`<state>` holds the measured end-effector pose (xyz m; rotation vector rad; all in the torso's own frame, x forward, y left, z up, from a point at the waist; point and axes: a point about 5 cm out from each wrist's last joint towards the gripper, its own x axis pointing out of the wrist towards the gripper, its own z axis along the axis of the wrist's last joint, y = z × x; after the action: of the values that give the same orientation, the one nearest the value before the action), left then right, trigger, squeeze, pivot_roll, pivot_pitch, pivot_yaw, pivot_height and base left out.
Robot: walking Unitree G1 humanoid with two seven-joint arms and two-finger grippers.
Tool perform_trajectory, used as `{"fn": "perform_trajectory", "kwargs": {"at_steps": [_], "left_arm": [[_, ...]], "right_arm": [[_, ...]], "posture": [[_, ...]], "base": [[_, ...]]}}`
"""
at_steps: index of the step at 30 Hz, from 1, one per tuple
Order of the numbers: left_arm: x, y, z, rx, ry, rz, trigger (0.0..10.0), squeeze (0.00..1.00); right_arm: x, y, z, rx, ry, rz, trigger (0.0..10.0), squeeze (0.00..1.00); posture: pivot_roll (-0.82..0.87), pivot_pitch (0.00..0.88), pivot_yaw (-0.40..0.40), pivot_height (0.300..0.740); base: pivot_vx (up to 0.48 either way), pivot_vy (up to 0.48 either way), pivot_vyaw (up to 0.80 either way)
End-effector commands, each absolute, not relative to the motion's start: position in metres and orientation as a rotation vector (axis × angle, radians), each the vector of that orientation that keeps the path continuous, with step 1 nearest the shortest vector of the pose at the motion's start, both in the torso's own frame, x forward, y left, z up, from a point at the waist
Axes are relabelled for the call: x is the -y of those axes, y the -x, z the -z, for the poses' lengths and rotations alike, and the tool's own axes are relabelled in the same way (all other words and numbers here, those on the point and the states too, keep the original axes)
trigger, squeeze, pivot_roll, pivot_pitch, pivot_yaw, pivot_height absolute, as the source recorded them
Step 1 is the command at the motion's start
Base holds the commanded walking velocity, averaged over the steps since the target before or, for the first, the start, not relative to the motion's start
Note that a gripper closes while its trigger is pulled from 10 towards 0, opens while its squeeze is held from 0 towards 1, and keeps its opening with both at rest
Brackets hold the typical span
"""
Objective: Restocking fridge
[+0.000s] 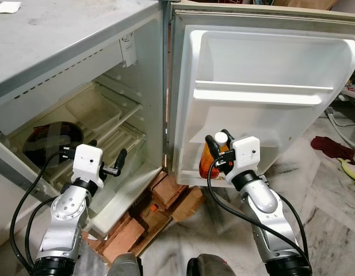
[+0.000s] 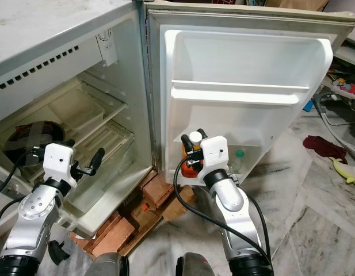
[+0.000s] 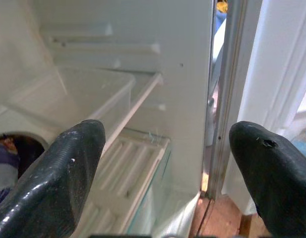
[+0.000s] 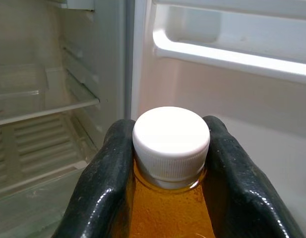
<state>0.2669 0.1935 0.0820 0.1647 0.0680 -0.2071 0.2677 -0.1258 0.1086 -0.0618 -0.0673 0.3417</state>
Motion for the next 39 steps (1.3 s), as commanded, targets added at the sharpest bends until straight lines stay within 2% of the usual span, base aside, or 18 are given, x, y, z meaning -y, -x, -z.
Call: {"fn": "perform_trajectory", "kwargs": {"at_steps": [1, 10, 39], "left_arm": [[-0.196, -0.2693, -0.0834, -0.074, -0.178, 0.199, 10.0, 0.0], [-0.2, -0.2646, -0.0813, -0.084, -0.178, 0.182, 10.0, 0.0], [-0.1973, -0.2659, -0.0843, -0.063, -0.202, 0.216, 10.0, 0.0]], "right_arm": [[0.1286, -0.2705, -0.113, 0.093, 0.054, -0.332, 10.0, 0.0], [0.1247, -0.2706, -0.1134, 0.099, 0.042, -0.348, 10.0, 0.0], [0.1222, -0.2747, -0.1197, 0.133, 0.065, -0.352, 10.0, 0.0]], "posture": [[-0.01, 0.096, -0.044, 0.706], [0.0, 0.101, -0.048, 0.656], [-0.01, 0.116, -0.045, 0.656]], "base": [[0.0, 0.0, 0.0], [0.0, 0.0, 0.0], [0.0, 0.0, 0.0]]}}
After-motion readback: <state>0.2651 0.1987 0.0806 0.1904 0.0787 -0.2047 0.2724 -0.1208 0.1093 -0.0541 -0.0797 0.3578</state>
